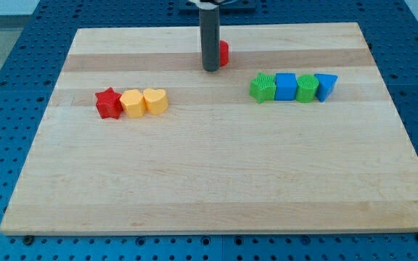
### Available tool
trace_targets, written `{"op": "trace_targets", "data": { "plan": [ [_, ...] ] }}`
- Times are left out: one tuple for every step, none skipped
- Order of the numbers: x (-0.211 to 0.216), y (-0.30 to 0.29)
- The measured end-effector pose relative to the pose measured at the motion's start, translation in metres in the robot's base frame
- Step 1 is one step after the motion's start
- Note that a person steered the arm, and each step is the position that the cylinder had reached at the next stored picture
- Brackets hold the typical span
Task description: Move the red star into the red circle
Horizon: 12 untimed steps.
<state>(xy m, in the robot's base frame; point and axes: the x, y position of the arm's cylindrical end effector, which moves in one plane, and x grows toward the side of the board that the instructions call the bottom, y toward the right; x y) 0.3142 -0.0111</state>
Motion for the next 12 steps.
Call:
{"op": "trace_targets", "data": {
  "plan": [
    [0.019,-0.025],
    [0.03,-0.07],
    [0.029,-0.113],
    [0.029,-0.16],
    [0.029,-0.203],
    [0.039,-0.236],
    [0.084,-0.24],
    [0.133,-0.239],
    [0.149,-0.201],
    [0.148,-0.174],
    [0.131,-0.179],
    [0.104,-0.196]
  ]
}}
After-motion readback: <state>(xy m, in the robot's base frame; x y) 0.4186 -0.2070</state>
